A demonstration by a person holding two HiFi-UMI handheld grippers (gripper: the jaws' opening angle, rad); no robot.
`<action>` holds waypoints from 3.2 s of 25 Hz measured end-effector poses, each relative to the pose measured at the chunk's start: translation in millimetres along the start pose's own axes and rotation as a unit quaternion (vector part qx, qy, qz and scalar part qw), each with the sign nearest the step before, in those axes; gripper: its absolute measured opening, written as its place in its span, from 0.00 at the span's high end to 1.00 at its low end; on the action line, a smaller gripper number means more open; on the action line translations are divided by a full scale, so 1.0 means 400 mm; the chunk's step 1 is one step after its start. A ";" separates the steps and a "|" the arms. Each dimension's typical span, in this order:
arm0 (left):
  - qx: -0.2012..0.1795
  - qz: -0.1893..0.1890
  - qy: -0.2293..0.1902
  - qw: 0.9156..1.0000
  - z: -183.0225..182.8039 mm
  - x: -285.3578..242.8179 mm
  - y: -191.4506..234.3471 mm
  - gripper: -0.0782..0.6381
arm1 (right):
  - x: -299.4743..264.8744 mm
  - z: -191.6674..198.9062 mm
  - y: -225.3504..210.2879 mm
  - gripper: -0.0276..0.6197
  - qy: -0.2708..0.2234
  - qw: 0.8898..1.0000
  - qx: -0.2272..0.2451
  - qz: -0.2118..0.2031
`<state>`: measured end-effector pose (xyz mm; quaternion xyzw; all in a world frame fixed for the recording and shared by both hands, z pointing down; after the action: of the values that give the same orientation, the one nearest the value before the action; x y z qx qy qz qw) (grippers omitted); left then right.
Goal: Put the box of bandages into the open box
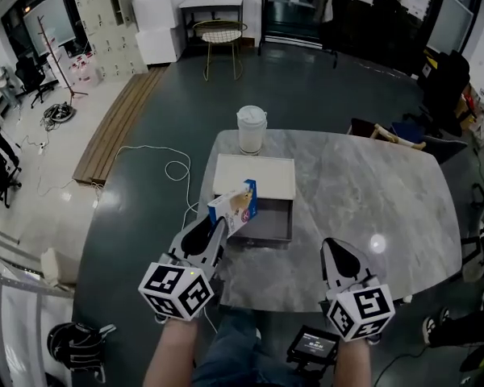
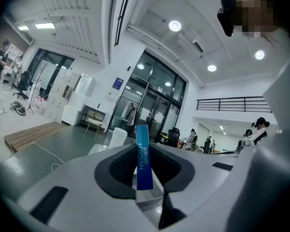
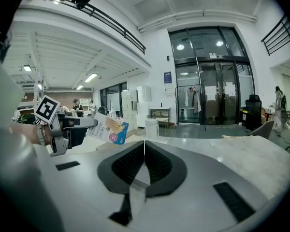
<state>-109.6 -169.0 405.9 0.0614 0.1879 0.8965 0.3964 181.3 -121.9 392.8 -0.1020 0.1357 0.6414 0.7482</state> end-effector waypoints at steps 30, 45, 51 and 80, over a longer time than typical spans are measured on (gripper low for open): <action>0.292 0.056 0.248 0.922 0.203 -0.276 0.199 0.77 | -0.250 -0.012 -0.096 0.92 0.075 0.994 -0.016 0.075; 0.296 0.034 0.281 0.912 0.273 -0.338 0.154 0.77 | -0.277 0.011 -0.131 0.92 0.105 0.994 0.008 0.040; 0.264 0.012 0.322 0.909 0.269 -0.360 0.158 0.76 | -0.288 0.021 -0.125 0.92 0.108 0.994 0.007 0.026; 0.138 -0.098 0.525 0.834 0.337 -0.434 0.194 0.66 | -0.282 0.037 -0.140 0.92 0.122 0.990 -0.025 0.065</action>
<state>-10.3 -305.0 566.9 -0.3832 0.4945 0.7151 0.3117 221.9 -230.8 443.0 -0.1897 0.2163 0.6746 0.6798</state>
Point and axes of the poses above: the fingertips, and each gripper's own axes: x backward along the fingers, y to its left, z out of its underside, the point moved 9 cm from there along x, backward along the fingers, and after that the axes turned 14 degrees about z, right-handed, at the moved point
